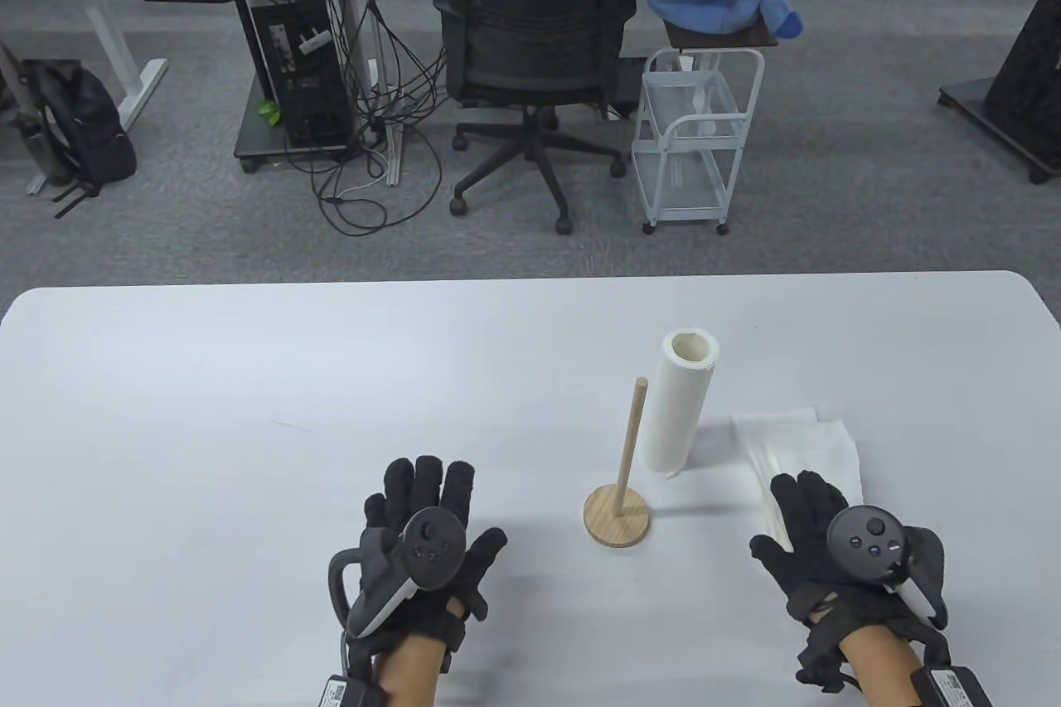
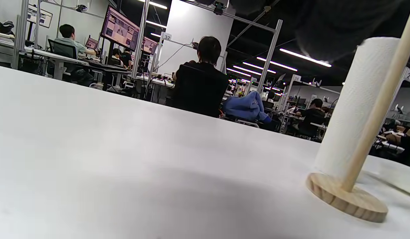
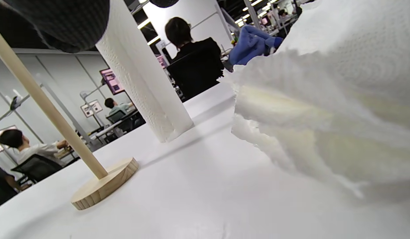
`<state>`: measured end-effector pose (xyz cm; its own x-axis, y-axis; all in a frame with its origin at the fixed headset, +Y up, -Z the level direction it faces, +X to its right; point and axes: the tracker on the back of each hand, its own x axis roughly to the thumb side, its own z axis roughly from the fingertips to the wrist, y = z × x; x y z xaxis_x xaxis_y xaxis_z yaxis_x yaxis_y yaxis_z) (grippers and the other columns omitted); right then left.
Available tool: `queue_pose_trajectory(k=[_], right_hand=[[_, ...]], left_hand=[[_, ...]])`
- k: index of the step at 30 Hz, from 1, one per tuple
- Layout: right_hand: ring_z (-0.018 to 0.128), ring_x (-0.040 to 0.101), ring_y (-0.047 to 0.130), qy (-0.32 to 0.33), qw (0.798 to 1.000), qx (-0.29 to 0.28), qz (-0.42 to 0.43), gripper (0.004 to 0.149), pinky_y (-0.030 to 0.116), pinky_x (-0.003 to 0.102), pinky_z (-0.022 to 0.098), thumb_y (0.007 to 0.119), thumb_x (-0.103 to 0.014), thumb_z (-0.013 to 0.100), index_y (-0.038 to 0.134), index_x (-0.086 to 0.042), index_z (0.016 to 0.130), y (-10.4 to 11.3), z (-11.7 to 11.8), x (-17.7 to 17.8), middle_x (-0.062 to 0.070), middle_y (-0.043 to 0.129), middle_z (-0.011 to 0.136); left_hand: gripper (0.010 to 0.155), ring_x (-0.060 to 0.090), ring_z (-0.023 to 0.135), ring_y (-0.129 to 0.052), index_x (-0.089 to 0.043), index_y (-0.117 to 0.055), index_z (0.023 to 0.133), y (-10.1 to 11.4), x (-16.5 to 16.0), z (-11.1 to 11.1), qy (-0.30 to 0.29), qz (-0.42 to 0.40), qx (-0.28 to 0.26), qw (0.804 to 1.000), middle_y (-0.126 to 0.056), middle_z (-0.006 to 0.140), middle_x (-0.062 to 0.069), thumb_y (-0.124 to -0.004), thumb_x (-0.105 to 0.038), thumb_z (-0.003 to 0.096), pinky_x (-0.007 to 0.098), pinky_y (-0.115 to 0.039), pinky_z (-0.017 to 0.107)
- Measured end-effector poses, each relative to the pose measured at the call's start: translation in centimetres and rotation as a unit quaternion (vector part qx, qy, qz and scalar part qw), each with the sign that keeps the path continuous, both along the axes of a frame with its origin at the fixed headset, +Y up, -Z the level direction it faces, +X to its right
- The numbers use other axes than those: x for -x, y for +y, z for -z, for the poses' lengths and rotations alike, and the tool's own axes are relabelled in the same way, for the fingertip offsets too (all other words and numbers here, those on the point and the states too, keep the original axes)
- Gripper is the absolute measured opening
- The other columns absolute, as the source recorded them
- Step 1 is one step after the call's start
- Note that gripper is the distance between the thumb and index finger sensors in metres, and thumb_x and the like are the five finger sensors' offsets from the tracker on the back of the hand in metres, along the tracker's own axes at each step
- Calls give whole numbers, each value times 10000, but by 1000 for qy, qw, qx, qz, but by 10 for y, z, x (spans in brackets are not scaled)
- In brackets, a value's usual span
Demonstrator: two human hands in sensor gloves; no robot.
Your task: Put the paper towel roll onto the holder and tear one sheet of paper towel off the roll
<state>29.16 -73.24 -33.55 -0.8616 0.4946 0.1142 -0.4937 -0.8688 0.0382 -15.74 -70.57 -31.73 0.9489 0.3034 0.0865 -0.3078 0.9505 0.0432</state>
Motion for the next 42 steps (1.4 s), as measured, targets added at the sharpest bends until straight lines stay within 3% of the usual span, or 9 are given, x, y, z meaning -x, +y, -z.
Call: queue_pose_trajectory(k=[6, 12, 18, 24, 31, 35, 42], right_hand=[[1059, 484, 178, 12, 1000, -20, -10, 809, 265, 650, 746, 708, -561, 503, 186, -325, 1074, 21, 11, 6, 185, 134, 1129], [1060, 487, 197, 15, 998, -47, -33, 837, 288, 649, 747, 711, -573, 500, 144, -327, 1064, 73, 36, 24, 194, 131, 1126], [1064, 495, 223, 14, 997, -67, -37, 873, 304, 653, 747, 697, -618, 487, 98, -330, 1054, 103, 65, 48, 205, 137, 1127], [1066, 501, 215, 14, 995, -69, -72, 846, 281, 661, 746, 706, -610, 485, 137, -364, 1061, 109, 88, 65, 201, 149, 1132], [1069, 495, 287, 18, 994, -83, -69, 723, 290, 667, 744, 702, -548, 503, 275, -378, 1062, 94, 109, 80, 204, 217, 1134], [1078, 468, 407, 12, 990, -139, -36, 580, 332, 683, 735, 725, -456, 522, 424, -361, 1009, 92, 109, 84, 154, 390, 1131], [1019, 437, 587, 12, 983, -169, -69, 515, 378, 676, 731, 741, -421, 512, 515, -351, 969, 106, 98, 88, 166, 523, 1073]], left_hand=[[801, 457, 1074, -173, -299, -322, 1083, -5, 1, 1, 9, -17, 13, 1000, -228, 1129, 71, -762, -559, 466, 702, -290, 724], [793, 458, 1071, -172, -294, -327, 1083, -13, 2, 4, -1, -70, 49, 996, -221, 1131, 60, -762, -549, 470, 700, -288, 722], [783, 450, 1072, -166, -303, -330, 1081, -11, 3, 4, -7, -93, 47, 995, -195, 1133, 24, -760, -546, 474, 691, -298, 726], [780, 449, 1068, -215, -301, -336, 1082, -6, 1, 3, -17, -103, 34, 994, -200, 1132, 32, -760, -545, 474, 686, -314, 727], [775, 455, 1072, -188, -300, -343, 1083, -6, -1, 6, -22, -118, 45, 992, -193, 1130, 43, -760, -543, 476, 687, -312, 727], [744, 457, 1071, -222, -308, -390, 1083, -6, 3, 8, -28, -132, 54, 989, -213, 1136, 35, -757, -539, 479, 691, -312, 725], [719, 464, 1066, -222, -295, -426, 1079, -7, 22, 8, -7, -181, 50, 982, -226, 1136, 34, -753, -527, 482, 695, -312, 717]])
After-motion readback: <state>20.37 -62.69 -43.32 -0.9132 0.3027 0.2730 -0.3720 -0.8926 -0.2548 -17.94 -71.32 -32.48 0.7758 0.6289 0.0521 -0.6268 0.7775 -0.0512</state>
